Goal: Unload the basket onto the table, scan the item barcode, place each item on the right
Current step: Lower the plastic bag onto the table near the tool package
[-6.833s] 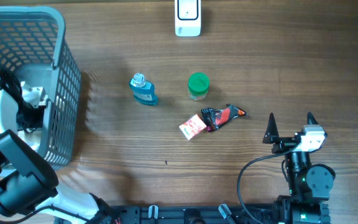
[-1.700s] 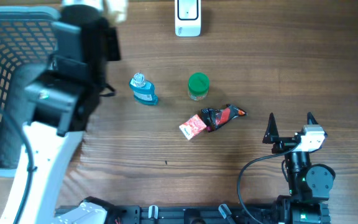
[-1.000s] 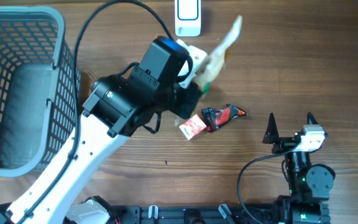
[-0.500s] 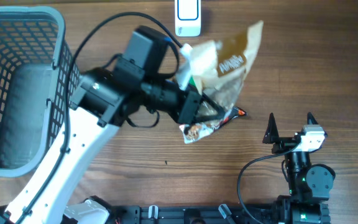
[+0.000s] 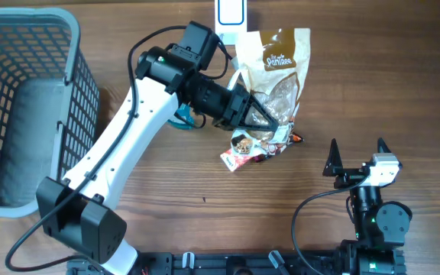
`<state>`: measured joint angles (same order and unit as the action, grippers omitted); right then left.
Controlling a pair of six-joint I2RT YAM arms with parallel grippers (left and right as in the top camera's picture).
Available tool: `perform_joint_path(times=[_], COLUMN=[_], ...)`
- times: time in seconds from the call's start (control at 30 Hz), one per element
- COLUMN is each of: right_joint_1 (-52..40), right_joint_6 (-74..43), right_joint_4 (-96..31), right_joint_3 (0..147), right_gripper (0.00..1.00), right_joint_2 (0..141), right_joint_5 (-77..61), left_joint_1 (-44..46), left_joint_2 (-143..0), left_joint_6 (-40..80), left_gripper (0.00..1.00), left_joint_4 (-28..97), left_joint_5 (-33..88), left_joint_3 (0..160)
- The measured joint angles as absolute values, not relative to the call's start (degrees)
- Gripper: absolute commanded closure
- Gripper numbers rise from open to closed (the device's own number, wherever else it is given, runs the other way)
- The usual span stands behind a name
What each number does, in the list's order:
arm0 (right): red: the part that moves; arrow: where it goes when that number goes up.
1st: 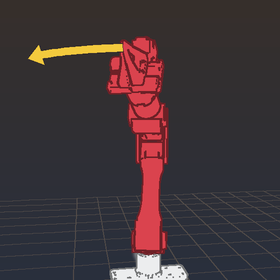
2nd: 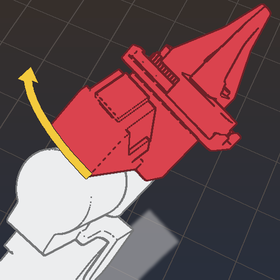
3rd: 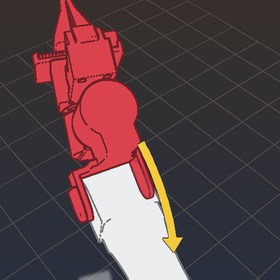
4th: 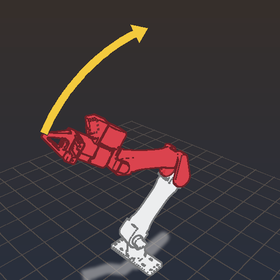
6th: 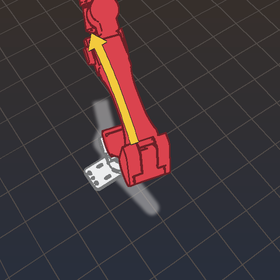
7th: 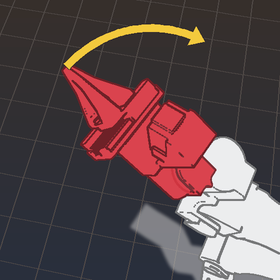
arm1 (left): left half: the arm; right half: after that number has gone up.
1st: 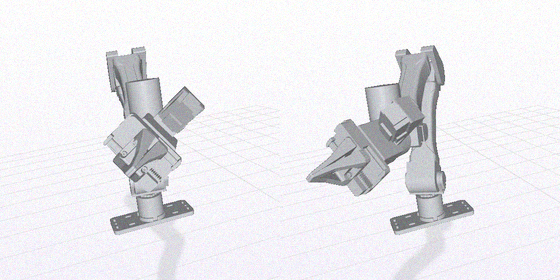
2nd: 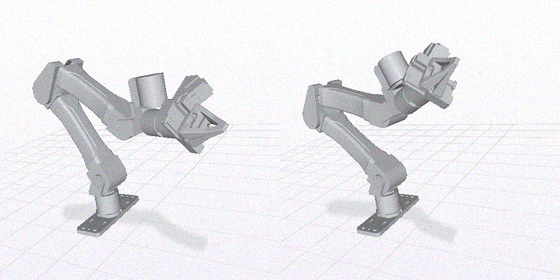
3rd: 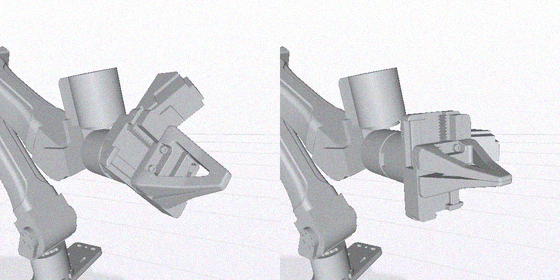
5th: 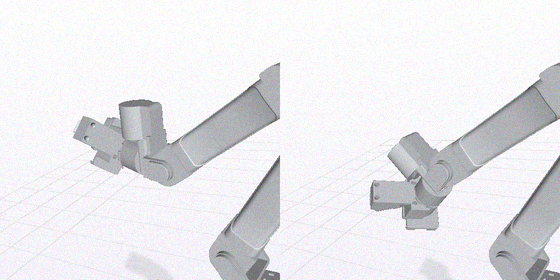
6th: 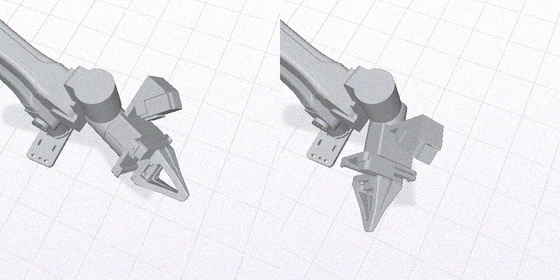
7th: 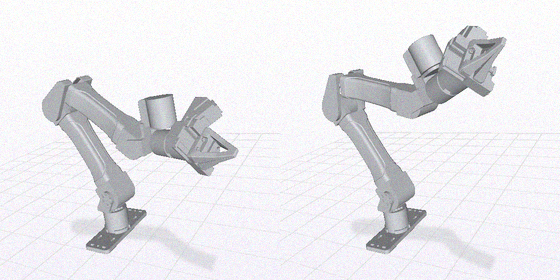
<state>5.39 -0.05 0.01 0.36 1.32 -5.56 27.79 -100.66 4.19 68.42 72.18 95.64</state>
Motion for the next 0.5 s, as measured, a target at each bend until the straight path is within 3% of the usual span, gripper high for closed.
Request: perform_joint_path(times=[0.13,0.5], right_joint_1=[5.39,5.39], right_joint_6=[-0.05,-0.05], right_joint_4=[0.01,0.01], right_joint_3=[0.36,0.36], right_gripper=[0.0,0.0], right_joint_2=[1.32,1.32], right_joint_5=[-5.58,-5.56], left_joint_1=[27.79,27.79], left_joint_2=[-100.66,-100.71], left_joint_6=[1.3,0.01], left_gripper=[0.96,0.96], left_joint_4=[68.4,53.67], left_joint_5=[70.5,64.36], left_joint_3=[92.44,76.82])
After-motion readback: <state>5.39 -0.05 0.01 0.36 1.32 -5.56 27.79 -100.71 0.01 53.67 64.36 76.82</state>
